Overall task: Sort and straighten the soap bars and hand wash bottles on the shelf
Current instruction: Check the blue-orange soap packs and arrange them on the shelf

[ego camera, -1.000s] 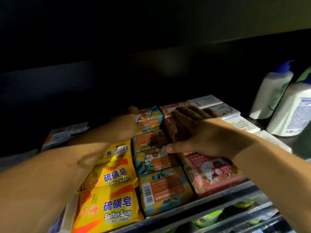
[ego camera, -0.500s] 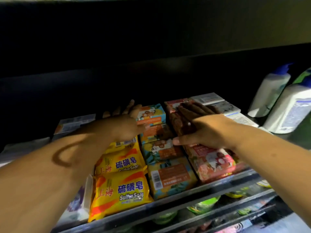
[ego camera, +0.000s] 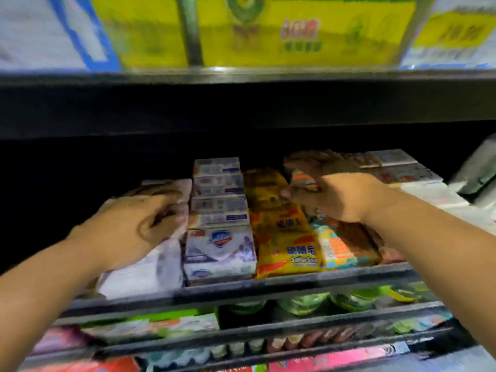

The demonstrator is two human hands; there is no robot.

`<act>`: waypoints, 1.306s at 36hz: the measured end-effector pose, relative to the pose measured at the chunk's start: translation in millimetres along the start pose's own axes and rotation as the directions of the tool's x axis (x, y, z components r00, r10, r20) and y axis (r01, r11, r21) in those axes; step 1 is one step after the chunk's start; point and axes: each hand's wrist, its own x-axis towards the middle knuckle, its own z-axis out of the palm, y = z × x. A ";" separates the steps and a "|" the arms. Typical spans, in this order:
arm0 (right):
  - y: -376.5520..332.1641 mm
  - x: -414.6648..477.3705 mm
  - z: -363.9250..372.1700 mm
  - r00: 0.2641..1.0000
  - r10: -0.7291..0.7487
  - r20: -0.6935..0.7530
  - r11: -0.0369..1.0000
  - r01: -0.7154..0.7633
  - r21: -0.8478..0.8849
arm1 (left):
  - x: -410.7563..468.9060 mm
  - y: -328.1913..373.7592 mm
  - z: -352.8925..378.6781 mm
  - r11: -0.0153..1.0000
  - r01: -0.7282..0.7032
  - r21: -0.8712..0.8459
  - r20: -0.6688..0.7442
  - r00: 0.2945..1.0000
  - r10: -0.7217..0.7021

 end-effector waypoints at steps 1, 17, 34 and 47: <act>-13.4 5.4 1.0 0.998 -0.046 -0.037 0.999 0.047 0.024 | -11.5 -7.3 -2.1 0.999 0.044 0.008 0.000 0.999 -0.044; -233.3 54.3 26.5 0.929 -0.363 0.068 0.932 0.364 0.004 | -139.1 -109.0 9.4 0.828 0.431 -0.359 0.111 0.901 -0.420; -313.2 97.6 60.8 0.891 -0.195 0.410 0.954 0.269 -0.131 | -136.9 -106.7 7.3 0.723 0.547 -0.422 0.217 0.836 -0.505; -325.6 114.5 57.1 0.847 -0.168 0.503 0.965 0.247 -0.093 | -125.0 -126.2 24.7 0.647 0.521 -0.557 0.279 0.851 -0.444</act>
